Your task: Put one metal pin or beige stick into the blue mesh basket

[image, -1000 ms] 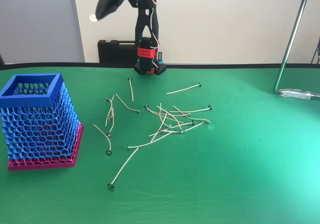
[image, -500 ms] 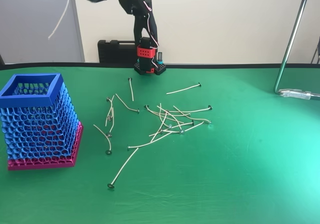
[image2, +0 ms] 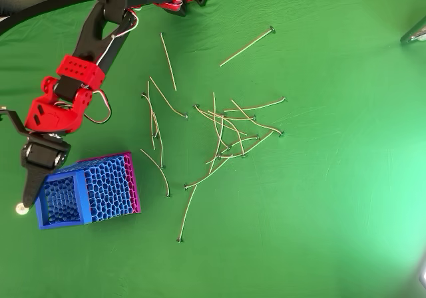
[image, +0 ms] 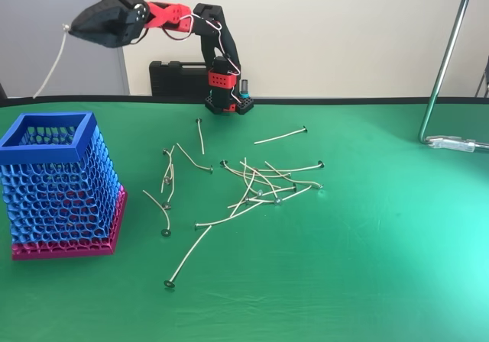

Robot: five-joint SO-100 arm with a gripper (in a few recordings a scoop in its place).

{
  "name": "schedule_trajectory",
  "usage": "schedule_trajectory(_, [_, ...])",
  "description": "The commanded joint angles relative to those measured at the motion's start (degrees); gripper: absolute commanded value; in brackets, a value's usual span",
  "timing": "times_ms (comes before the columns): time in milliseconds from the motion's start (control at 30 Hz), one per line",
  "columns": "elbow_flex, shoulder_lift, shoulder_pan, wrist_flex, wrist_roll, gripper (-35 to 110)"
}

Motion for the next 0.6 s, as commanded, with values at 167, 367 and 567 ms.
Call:
schedule_trajectory(167, [8.00,1.41,0.79,-4.57,6.59,0])
schedule_trajectory(367, [14.77,3.34,1.85,-7.73,11.78,0])
schedule_trajectory(567, [18.98,4.92,3.34,-10.28,13.01,0])
